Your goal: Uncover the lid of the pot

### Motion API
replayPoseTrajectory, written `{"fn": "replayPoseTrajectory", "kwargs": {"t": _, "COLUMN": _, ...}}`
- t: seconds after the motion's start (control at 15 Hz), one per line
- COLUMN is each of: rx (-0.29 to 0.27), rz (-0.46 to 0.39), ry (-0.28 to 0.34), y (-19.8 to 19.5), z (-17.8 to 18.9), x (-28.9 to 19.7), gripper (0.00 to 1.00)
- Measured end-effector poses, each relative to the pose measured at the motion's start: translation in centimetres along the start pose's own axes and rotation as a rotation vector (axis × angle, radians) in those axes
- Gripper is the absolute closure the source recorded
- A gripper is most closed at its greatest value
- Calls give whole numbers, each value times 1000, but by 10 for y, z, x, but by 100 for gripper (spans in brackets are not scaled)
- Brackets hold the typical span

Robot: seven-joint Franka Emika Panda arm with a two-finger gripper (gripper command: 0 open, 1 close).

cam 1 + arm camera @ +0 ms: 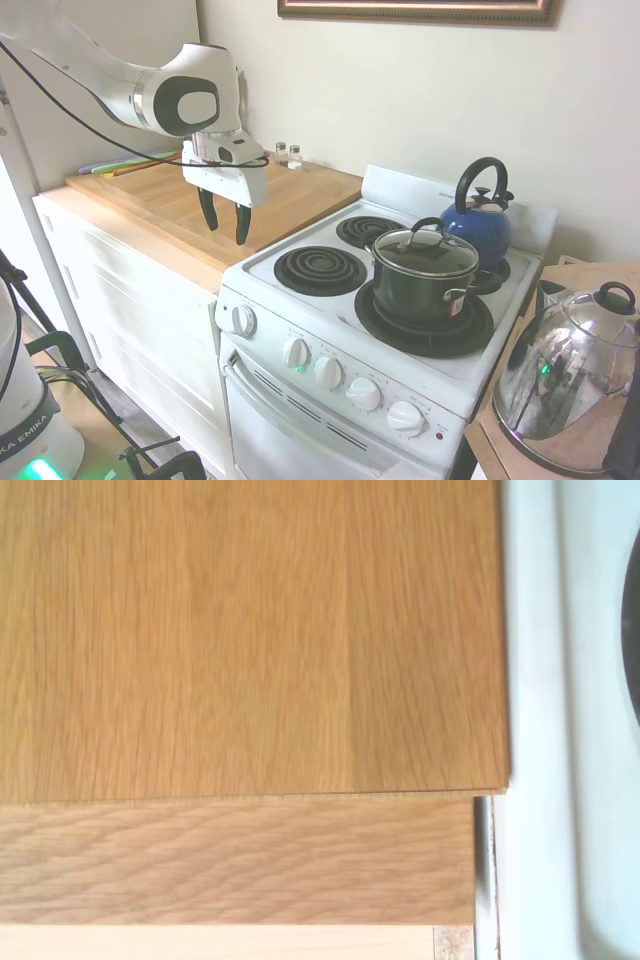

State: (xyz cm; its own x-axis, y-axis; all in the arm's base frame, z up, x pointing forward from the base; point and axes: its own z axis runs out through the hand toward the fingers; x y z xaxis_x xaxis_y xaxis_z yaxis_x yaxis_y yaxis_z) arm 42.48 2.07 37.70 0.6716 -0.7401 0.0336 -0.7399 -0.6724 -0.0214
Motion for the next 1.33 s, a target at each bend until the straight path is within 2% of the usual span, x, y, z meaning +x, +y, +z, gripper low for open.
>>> {"fn": "replayPoseTrajectory", "kwargs": {"t": 0.27, "rx": 18, "rz": 6, "ry": 19, "y": 4, "z": -10, "x": 5, "gripper": 0}}
{"fn": "replayPoseTrajectory", "kwargs": {"t": 0.6, "rx": 125, "rz": 124, "ry": 74, "y": 57, "z": -70, "x": 41, "gripper": 0}}
{"fn": "replayPoseTrajectory", "kwargs": {"t": 0.8, "rx": 195, "rz": 227, "ry": 81, "y": 102, "z": -98, "x": 78, "gripper": 0}}
{"fn": "replayPoseTrajectory", "kwargs": {"t": 1.0, "rx": 265, "rz": 337, "ry": 64, "y": 145, "z": -110, "x": 125, "gripper": 0}}
{"fn": "replayPoseTrajectory", "kwargs": {"t": 1.2, "rx": 285, "rz": 463, "ry": 49, "y": 176, "z": -104, "x": 183, "gripper": 0}}
{"fn": "replayPoseTrajectory", "kwargs": {"t": 1.33, "rx": 293, "rz": 547, "ry": 73, "y": 197, "z": -106, "x": 215, "gripper": 0}}
